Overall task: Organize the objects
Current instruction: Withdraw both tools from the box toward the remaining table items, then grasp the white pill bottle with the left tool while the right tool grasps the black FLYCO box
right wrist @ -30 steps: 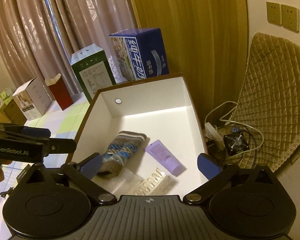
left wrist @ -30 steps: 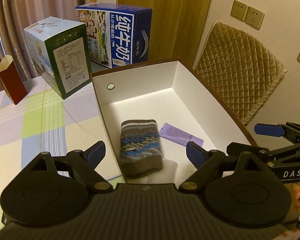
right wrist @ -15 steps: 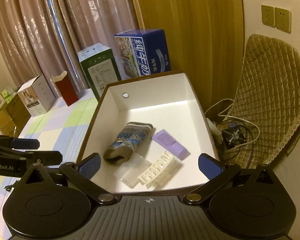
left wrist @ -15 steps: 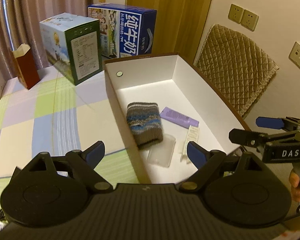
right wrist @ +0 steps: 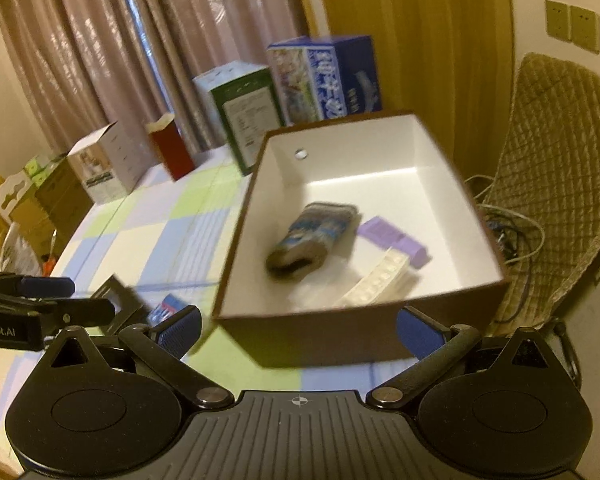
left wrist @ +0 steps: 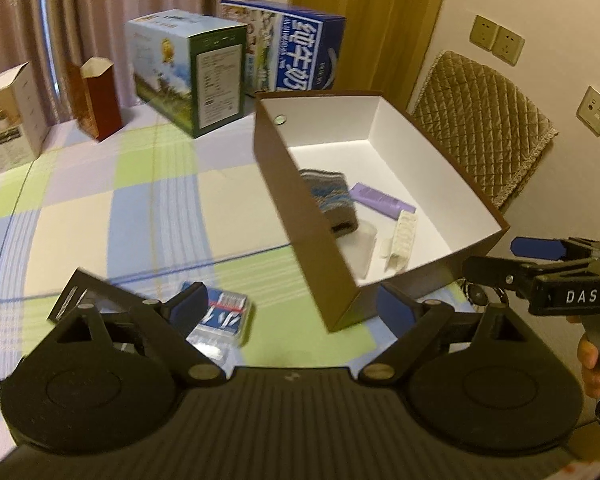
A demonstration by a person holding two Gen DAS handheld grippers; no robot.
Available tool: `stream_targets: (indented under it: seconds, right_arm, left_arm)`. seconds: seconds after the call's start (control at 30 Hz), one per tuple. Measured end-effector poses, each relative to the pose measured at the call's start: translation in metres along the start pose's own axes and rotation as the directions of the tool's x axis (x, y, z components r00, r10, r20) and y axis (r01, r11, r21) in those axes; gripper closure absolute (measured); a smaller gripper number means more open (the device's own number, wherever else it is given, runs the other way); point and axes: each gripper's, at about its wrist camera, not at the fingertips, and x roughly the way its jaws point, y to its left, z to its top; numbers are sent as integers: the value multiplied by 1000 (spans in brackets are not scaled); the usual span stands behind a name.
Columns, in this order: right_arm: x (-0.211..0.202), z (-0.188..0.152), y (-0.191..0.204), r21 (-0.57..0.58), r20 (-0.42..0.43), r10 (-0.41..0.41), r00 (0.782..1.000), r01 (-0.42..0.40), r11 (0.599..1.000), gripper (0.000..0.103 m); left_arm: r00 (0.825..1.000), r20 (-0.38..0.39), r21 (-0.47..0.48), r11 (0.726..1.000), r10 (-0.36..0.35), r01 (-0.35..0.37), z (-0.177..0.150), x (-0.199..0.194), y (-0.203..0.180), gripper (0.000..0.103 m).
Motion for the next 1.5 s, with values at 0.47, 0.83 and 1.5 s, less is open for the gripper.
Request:
stream_targets:
  seconds: [0.47, 0.83, 1.5]
  right_arm:
    - [31, -32, 79, -104, -113, 124, 986, -136, 985, 2]
    - [71, -52, 135, -182, -197, 181, 964, -217, 959, 2]
    - [139, -56, 187, -259, -239, 197, 951, -258, 931, 2]
  left_arm:
    - [994, 6, -84, 990, 111, -110, -44, -45, 66, 15]
    - [972, -40, -165, 958, 231, -235, -85, -70, 128, 15]
    - [946, -114, -227, 919, 302, -321, -127, -36, 212, 30]
